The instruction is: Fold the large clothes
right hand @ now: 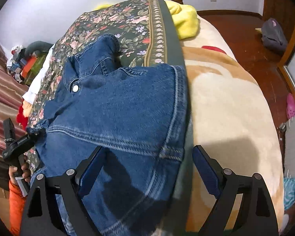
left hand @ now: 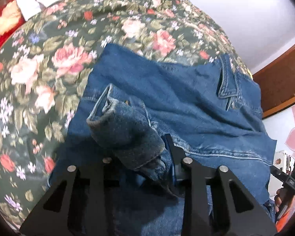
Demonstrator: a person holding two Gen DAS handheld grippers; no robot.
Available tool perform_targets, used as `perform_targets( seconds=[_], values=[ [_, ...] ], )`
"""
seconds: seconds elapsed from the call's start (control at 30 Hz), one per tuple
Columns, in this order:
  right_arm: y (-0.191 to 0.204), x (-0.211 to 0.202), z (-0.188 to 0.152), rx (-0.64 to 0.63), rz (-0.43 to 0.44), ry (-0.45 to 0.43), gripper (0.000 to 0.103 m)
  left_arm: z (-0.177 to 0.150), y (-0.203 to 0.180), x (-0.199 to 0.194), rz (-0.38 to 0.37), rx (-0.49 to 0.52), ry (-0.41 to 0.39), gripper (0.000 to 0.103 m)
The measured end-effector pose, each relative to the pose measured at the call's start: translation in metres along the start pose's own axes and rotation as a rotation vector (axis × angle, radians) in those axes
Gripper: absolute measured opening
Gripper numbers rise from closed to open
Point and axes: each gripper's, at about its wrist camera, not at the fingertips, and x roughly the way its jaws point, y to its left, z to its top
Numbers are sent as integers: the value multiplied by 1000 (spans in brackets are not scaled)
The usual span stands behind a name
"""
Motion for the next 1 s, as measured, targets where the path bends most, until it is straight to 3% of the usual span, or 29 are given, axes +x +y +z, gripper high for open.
perform_targets(
  seconds=[0.03, 0.13, 0.23, 0.37, 0.43, 0.53, 0.6, 0.63, 0.67, 0.73, 1.0],
  values=[
    [2, 1, 0, -5, -3, -3, 89, 1, -6, -6, -7, 27, -28, 17],
    [7, 2, 4, -27, -15, -9, 89, 3, -31, -29, 65, 153, -143, 16],
    [14, -5, 10, -49, -29, -36, 89, 8, -50, -59, 76, 232, -272, 16],
    [26, -20, 17, -86, -14, -94, 89, 14, -55, -71, 91, 279, -341, 16],
    [31, -16, 16, -107, -29, -84, 89, 14, -47, -57, 124, 274, -295, 18],
    [29, 4, 13, -109, -66, -23, 89, 10, -23, -22, 158, 233, -135, 23],
    [23, 15, 8, -88, -62, 1, 90, 4, -5, 0, 136, 191, -24, 25],
    [21, 16, 6, -84, -56, -6, 90, 0, 1, 3, 120, 173, 5, 30],
    [19, 15, 5, -79, -48, -13, 91, -4, 7, 5, 114, 157, 14, 35],
    [18, 14, 5, -73, -45, -6, 91, -9, 15, -2, 155, 141, -2, 58],
    [15, 2, 4, -68, -46, 10, 90, -9, 40, -45, 156, 131, -31, 71]
  ],
)
